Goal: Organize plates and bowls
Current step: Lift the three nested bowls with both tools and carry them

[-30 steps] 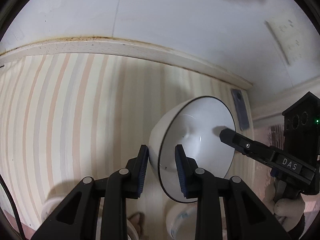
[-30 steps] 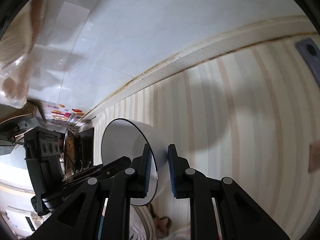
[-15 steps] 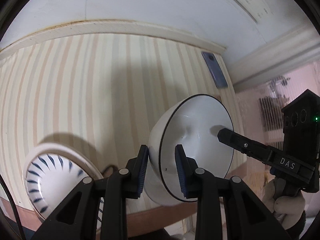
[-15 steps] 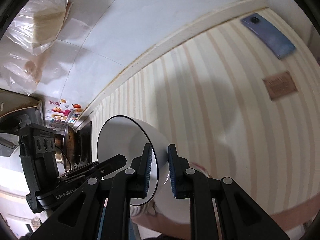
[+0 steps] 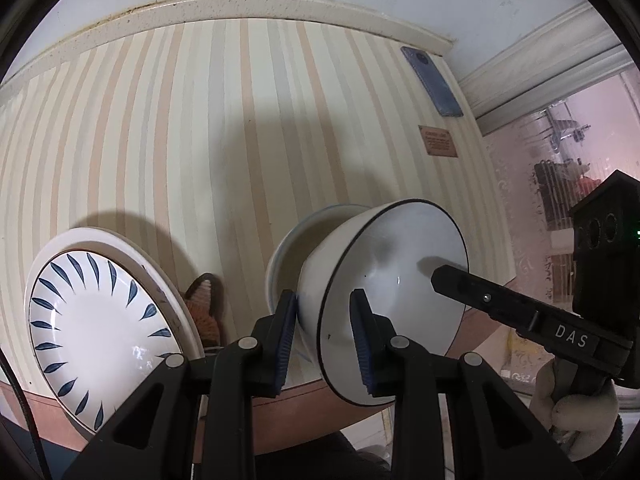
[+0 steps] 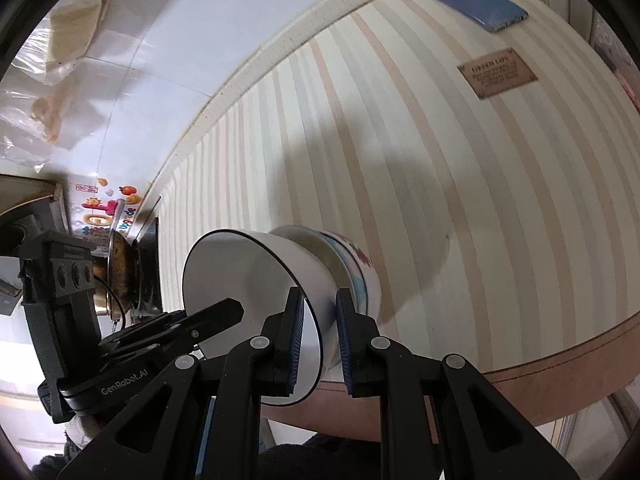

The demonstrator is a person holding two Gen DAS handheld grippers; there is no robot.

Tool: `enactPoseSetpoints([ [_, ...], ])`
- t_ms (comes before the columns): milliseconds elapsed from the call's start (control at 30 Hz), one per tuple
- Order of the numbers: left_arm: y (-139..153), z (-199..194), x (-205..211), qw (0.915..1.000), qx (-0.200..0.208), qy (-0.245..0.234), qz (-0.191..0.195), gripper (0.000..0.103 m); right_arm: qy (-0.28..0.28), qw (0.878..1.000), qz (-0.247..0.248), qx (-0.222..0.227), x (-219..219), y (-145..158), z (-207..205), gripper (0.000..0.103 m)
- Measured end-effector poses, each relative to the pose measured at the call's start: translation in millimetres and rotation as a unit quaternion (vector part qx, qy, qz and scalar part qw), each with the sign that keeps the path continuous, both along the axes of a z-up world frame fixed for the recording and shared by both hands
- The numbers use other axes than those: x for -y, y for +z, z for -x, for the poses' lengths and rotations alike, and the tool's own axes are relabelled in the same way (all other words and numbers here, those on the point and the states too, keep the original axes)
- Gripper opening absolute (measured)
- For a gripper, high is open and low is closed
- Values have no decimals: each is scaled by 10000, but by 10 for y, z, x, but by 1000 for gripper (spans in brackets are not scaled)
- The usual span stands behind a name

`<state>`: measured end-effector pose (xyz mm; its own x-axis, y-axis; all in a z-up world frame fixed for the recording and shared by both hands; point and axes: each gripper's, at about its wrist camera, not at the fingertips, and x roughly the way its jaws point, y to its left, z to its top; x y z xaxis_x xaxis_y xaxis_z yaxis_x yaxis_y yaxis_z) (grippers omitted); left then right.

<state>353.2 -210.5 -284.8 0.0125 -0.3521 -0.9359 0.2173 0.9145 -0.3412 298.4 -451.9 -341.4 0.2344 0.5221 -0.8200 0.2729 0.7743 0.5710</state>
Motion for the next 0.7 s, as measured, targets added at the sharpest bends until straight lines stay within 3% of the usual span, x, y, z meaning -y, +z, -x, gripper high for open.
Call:
enactPoseSetpoints([
  [367,-106,22,40,9994,78,-122,-321,24,92,9998,154,-63,-126,-73,-36,18],
  [700,-140,36,117,9983,193,-224,-501,24,329,9970,700,19,-222,-10,-74,18],
])
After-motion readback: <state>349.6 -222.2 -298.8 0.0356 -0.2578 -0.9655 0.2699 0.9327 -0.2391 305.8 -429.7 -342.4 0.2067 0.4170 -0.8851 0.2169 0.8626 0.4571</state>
